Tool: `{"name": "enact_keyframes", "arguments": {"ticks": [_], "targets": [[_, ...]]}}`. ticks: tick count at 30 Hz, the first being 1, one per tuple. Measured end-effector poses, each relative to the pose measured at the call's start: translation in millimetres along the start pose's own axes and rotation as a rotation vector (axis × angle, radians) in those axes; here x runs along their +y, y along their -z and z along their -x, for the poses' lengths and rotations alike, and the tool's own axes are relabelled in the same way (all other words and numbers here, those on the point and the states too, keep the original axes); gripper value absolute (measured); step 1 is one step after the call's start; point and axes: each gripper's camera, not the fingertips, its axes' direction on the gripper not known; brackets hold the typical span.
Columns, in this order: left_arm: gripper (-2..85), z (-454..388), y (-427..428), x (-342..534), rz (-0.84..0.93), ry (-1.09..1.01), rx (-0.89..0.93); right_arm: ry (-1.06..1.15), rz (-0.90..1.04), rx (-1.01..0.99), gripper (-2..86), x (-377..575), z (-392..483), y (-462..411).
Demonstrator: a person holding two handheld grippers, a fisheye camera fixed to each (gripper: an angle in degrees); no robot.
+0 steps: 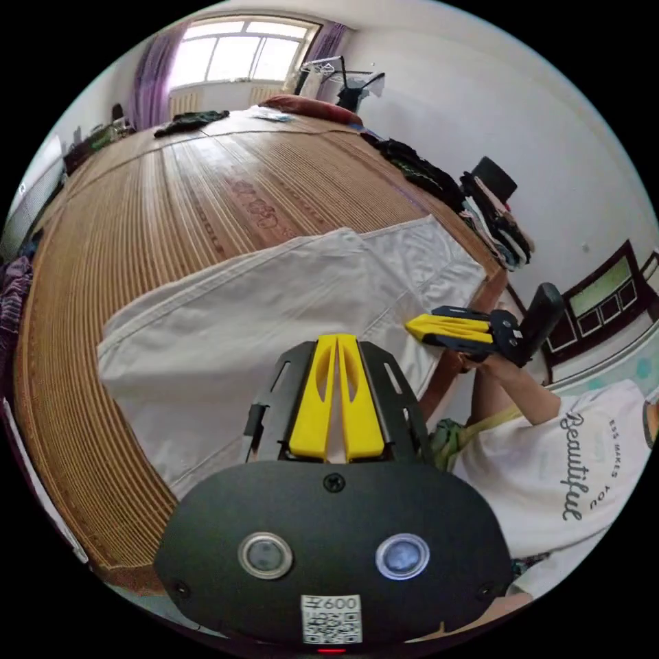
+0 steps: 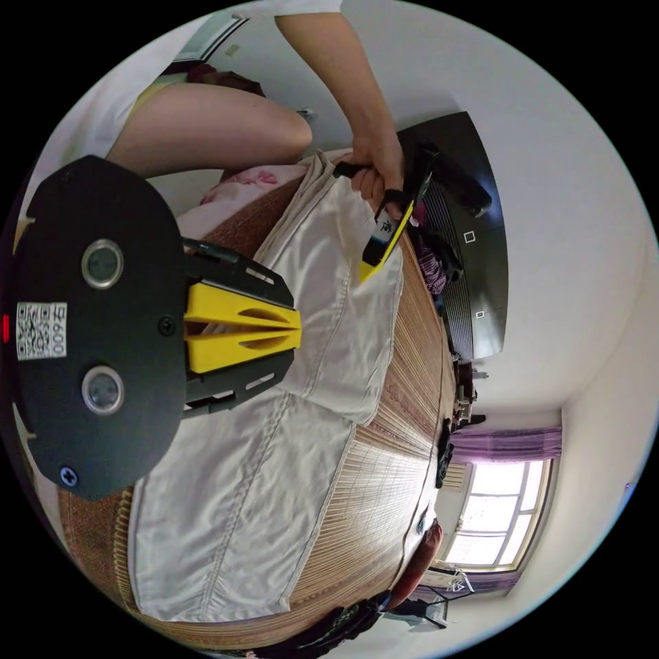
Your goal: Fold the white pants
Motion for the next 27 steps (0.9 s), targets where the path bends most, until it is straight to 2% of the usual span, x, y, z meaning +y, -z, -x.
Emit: {"name": "enact_keyframes", "arguments": {"ticks": [2, 4, 6, 7, 8, 9, 11, 14, 17, 21, 23, 25, 27], "targets": [[0.8, 14, -11, -2, 0.074, 0.039, -0.11, -0.002, 0.001, -0.002, -0.8, -4, -3, 4], [0.8, 28, -9, -3, 0.055, 0.089, -0.188, -0.012, 0.001, -0.011, -0.8, -7, -6, 7], [0.8, 44, 8, -2, -0.008, 0.263, -0.398, -0.019, -0.001, -0.016, -0.8, -9, -8, 11], [0.8, 48, 25, 5, -0.087, 0.393, -0.589, -0.02, 0.0, -0.017, -0.8, -11, -9, 13], [0.8, 43, 36, 7, -0.14, 0.409, -0.675, -0.019, 0.001, -0.016, -0.8, -13, -10, 15], [0.8, 39, 37, 5, -0.146, 0.367, -0.667, -0.02, -0.002, -0.016, -0.8, -13, -10, 17], [0.8, 13, 21, -10, -0.052, 0.123, -0.472, -0.018, 0.0, -0.013, -0.9, -17, -11, 21], [0.8, -34, -5, -21, 0.02, -0.128, -0.285, -0.018, 0.0, -0.013, -0.9, -20, -12, 26], [0.8, -46, -32, -35, 0.106, -0.192, -0.184, -0.024, -0.001, -0.021, -0.9, -23, -15, 32], [0.8, -15, -34, -54, 0.13, -0.114, -0.153, -0.033, 0.001, -0.033, -0.9, -26, -18, 38], [0.9, 18, -9, -59, 0.057, 0.088, -0.388, -0.039, -0.001, -0.04, -0.9, -27, -20, 42], [0.9, 30, 13, -64, 0.028, 0.157, -0.537, -0.042, -0.003, -0.042, -0.9, -28, -21, 45], [0.9, 21, 27, -76, -0.018, 0.022, -0.455, -0.043, -0.001, -0.044, -0.9, -29, -21, 48]]}}
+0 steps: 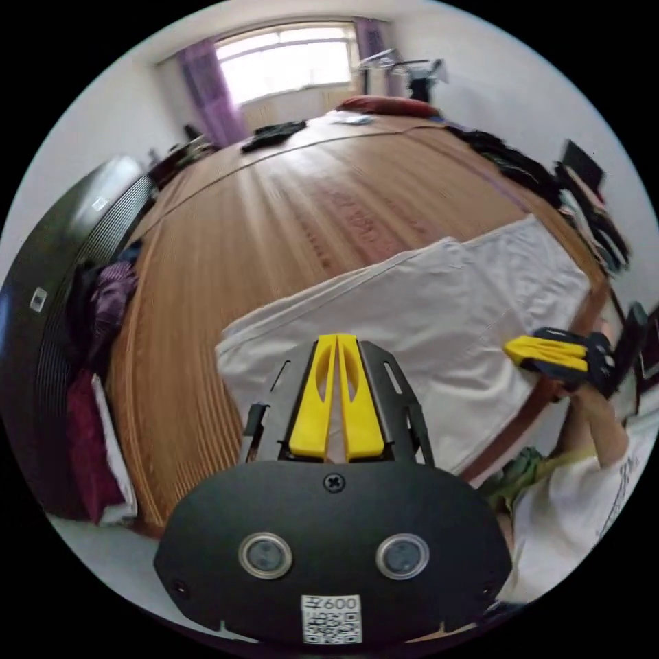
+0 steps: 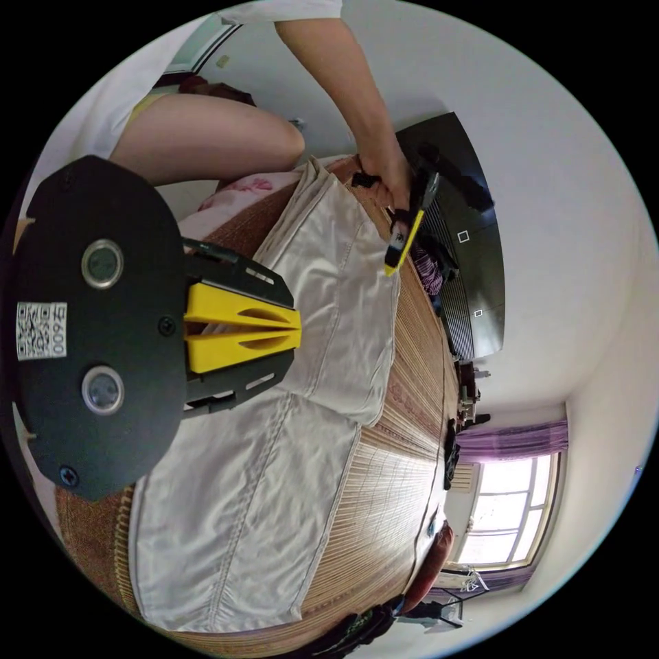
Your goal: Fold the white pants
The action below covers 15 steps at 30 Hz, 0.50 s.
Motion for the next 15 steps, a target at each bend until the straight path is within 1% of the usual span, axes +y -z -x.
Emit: {"name": "enact_keyframes", "arguments": {"ticks": [2, 3, 4, 5, 6, 8, 10, 15], "targets": [[0.9, -21, 11, -23, -0.035, -0.164, 0.227, -0.005, 0.001, -0.007, -0.8, -1, -1, 4], [0.9, -26, 12, -29, -0.034, -0.19, 0.283, -0.007, 0.002, -0.01, -0.8, -2, -1, 4], [0.8, -39, 11, -42, -0.022, -0.245, 0.392, -0.009, 0.003, -0.012, -0.8, -2, -2, 6], [0.8, -52, 6, -55, 0.017, -0.297, 0.457, -0.01, 0.003, -0.014, -0.8, -2, -2, 8], [0.8, -58, 3, -61, 0.04, -0.318, 0.464, -0.011, 0.003, -0.016, -0.8, -2, -2, 9], [0.8, -73, -12, -77, 0.099, -0.393, 0.408, -0.022, 0.002, -0.029, -0.8, -3, -4, 12], [0.8, -73, -24, -83, 0.134, -0.41, 0.382, -0.027, -0.002, -0.04, -0.8, -2, -5, 15], [0.8, -29, -32, -94, 0.12, -0.313, 0.5, -0.024, -0.001, -0.033, -0.8, -1, -2, 20]]}}
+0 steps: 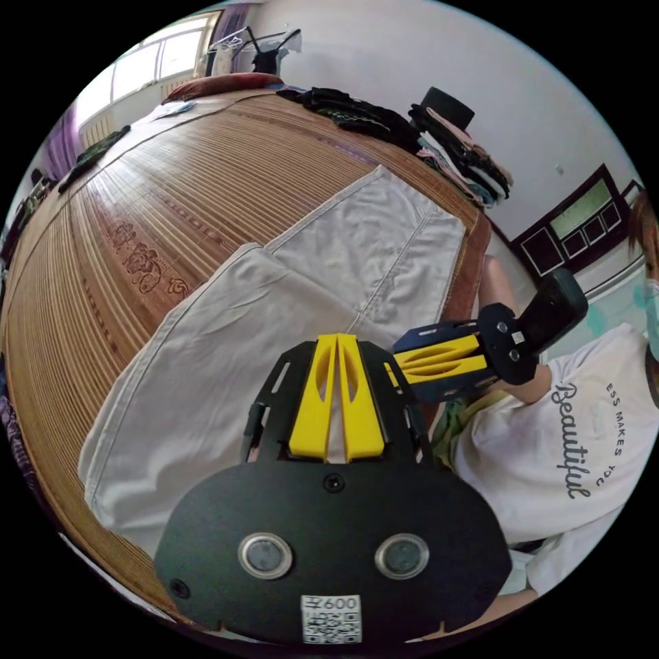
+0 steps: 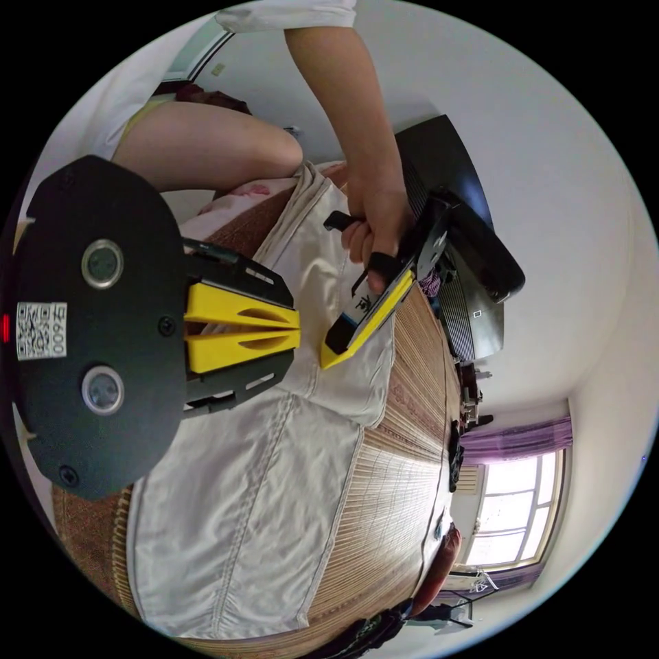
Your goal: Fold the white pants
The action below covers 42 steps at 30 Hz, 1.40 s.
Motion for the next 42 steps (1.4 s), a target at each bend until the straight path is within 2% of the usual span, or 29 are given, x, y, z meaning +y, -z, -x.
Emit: {"name": "enact_keyframes", "arguments": {"ticks": [20, 42], "targets": [[0.7, 93, 61, 26, -0.082, 0.137, 0.016, -0.008, 0.0, -0.012, -0.8, 10, 18, 11], [0.8, 155, 60, 85, -0.121, 0.205, -0.145, -0.013, -0.002, -0.02, -0.9, 24, 54, 6]]}}
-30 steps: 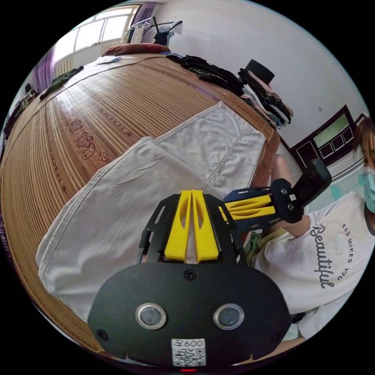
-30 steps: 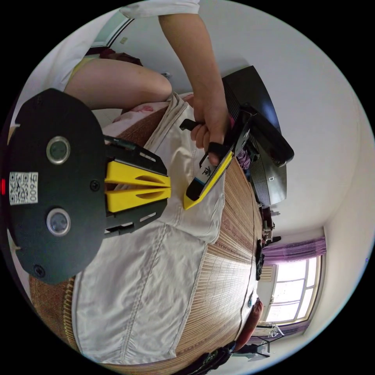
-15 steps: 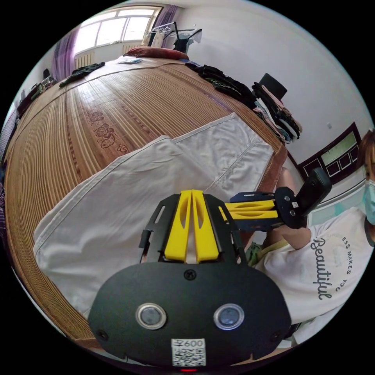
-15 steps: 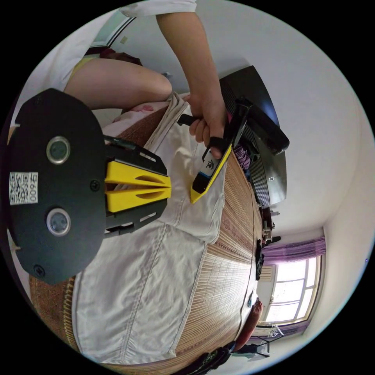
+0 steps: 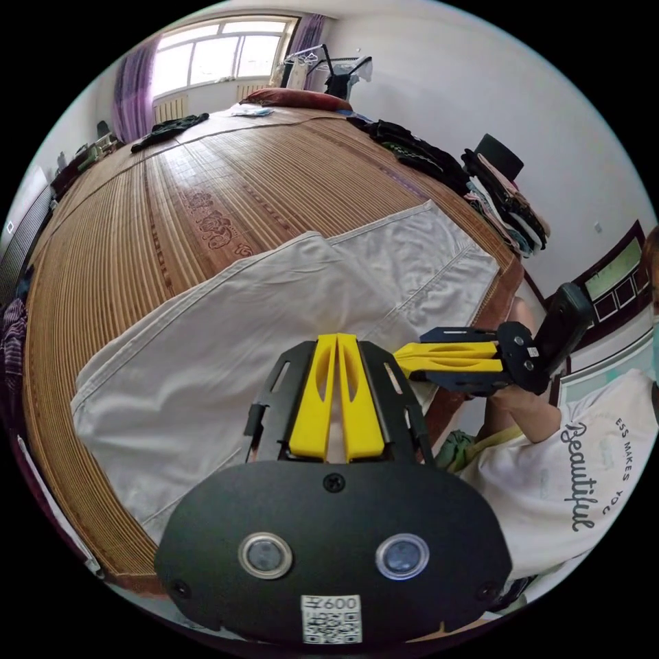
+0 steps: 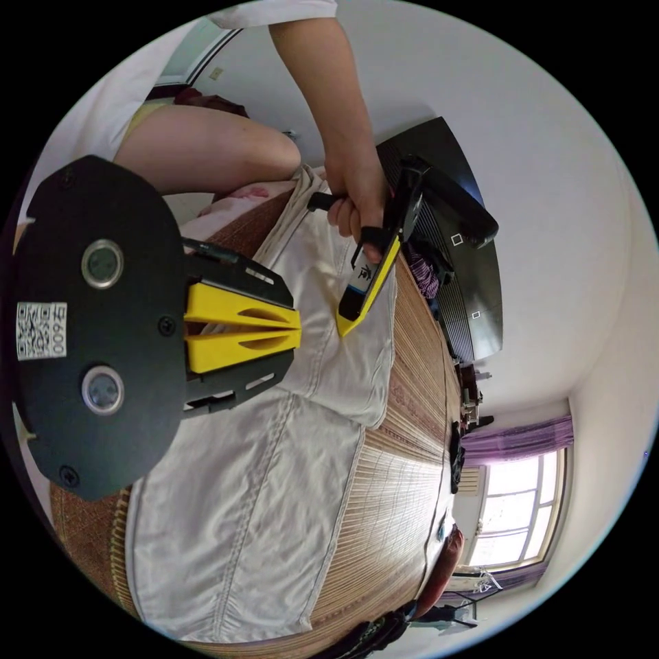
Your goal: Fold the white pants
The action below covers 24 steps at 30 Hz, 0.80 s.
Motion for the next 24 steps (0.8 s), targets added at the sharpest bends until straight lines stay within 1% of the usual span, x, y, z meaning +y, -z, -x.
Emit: {"name": "enact_keyframes", "arguments": {"ticks": [13, 18, 21, 24], "targets": [[0.8, 44, -39, 52, 0.021, 0.054, -0.075, -0.001, 0.0, -0.002, -0.9, 2, 31, -8], [0.8, 49, -57, 76, 0.059, 0.023, -0.158, -0.001, 0.0, -0.002, -0.9, 0, 44, -12], [0.8, 53, -71, 90, 0.095, -0.036, -0.219, 0.001, -0.001, 0.002, -0.9, -2, 53, -14], [0.8, 56, -85, 101, 0.161, -0.094, -0.335, 0.01, -0.002, 0.016, -0.9, -4, 64, -17]]}}
